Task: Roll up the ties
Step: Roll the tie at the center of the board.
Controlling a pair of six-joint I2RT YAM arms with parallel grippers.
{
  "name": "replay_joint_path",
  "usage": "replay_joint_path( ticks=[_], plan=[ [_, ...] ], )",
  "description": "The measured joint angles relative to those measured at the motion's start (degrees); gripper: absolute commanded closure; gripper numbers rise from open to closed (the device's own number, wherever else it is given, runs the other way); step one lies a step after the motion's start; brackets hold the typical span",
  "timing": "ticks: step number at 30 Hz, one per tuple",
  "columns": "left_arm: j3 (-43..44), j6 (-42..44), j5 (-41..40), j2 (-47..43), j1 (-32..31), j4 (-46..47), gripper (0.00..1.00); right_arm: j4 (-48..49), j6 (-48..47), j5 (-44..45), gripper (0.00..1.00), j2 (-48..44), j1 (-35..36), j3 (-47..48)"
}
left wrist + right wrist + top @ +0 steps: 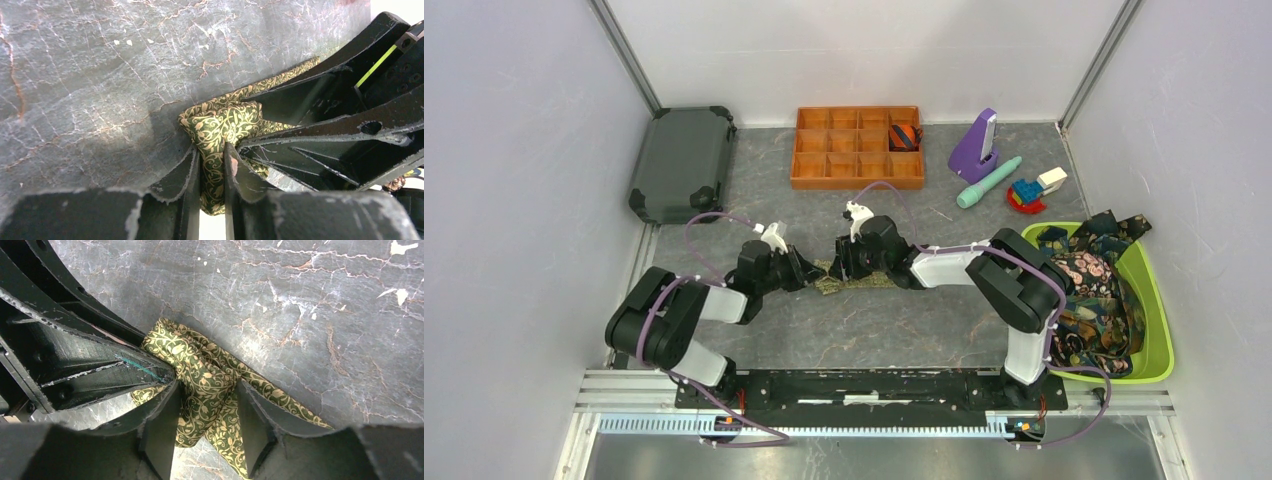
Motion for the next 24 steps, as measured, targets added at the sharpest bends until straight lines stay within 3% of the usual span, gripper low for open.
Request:
replay_joint_path(
  ticks=[6, 12, 14, 24],
  plan=[
    [0.0, 0.04, -0.55, -4.74, -0.42, -6.58, 0.86, -3.56, -1.07, -0.04, 0.4, -2.03, 0.07, 0.0],
    [0.02, 0.09, -2.71, -10.29, -0.61, -15.02, 0.86, -7.37, -1.9, 0.02, 0.42, -6.51, 0.07, -0.79],
    [0.02, 0.09, -5.57, -14.82, -1.42, -21.16, 0.86, -7.89, -2.25, 0.17, 0.47, -11.1, 0.07, -2.95],
    [7.48, 0.44, -19.71, -20.22, -10.12, -39.26, 0.86, -7.65, -2.6, 0.35, 0.68, -14.49, 1.25, -8.22]
  ],
)
